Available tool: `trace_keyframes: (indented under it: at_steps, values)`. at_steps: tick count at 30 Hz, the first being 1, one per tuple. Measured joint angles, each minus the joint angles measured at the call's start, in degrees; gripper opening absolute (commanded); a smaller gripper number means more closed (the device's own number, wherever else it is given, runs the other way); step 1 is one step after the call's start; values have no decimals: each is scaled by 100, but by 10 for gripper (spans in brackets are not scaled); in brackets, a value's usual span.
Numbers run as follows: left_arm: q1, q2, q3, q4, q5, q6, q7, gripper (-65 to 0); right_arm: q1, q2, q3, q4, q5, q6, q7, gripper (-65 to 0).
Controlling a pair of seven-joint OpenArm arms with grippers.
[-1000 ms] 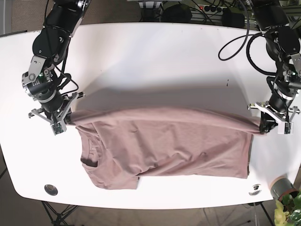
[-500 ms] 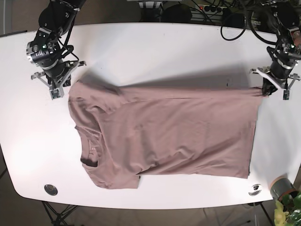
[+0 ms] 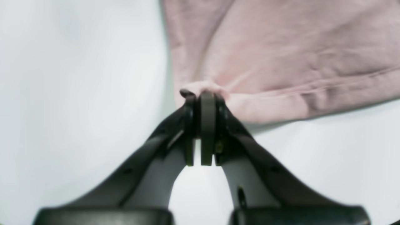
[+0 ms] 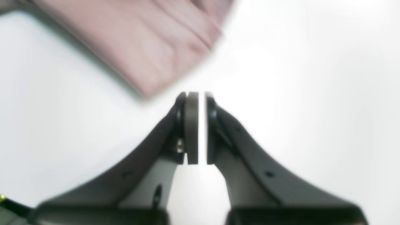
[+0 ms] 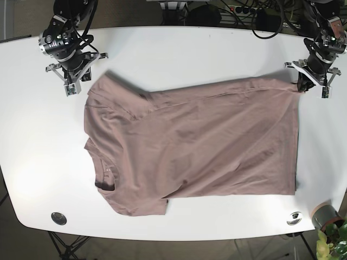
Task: Fold the T-shirt properly
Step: 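Pull both grippers apart along the hem to smooth the T-shirt flat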
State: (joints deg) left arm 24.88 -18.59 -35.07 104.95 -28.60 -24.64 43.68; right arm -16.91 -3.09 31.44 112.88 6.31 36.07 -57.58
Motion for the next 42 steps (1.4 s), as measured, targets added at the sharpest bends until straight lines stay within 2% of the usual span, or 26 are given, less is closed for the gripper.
trace_keyframes:
  at_steps: [2, 4, 7, 16, 26, 28, 29, 32, 33, 35, 38, 42]
  values:
    - [4, -2, -2, 0, 13, 7, 2, -650, 160, 13, 26, -2, -42, -4, 17, -430]
    - [0, -2, -13, -2, 26, 11, 7, -650, 310, 24, 48, -9, -92, -37, -4, -300]
    - [-24, -2, -17, -2, 22, 11, 2, -650, 619, 28, 46, -129, -59, -66, 63, -200]
    - [-15, -17, -28, -2, 26, 11, 2, -650, 1373, 216, 50, -1211, -103, -52, 74, -190]
    - [-15, -15, -39, -2, 26, 11, 2, -650, 1762, 216, 35, -2461, -120, -68, 861, -192]
    - [-13, -15, -39, -2, 24, 11, 2, -650, 1849, 219, 33, -2632, -105, -68, 1032, -206]
    - [-15, -15, -39, -2, 24, 11, 2, -650, 1893, 216, 35, -2684, -116, -66, 1075, -236]
    - [-15, -17, -39, -2, 24, 11, 2, -650, 1941, 212, 24, -2791, -105, -66, 1139, -423]
    - [-15, -17, -39, -2, 24, 11, 2, -650, 1932, 214, 20, -2798, -107, -68, 1137, -522]
    - [-15, -15, -39, -2, 24, 11, 2, -650, 1915, 212, 22, -2809, -111, -68, 1134, -644]
    - [-17, -15, -39, -2, 22, 11, 0, -650, 1904, 216, 24, -2822, -118, -70, 1130, -602]
    - [-15, -17, -39, 0, 22, 11, 2, -650, 1856, 214, 22, -2806, -111, -70, 1134, -631]
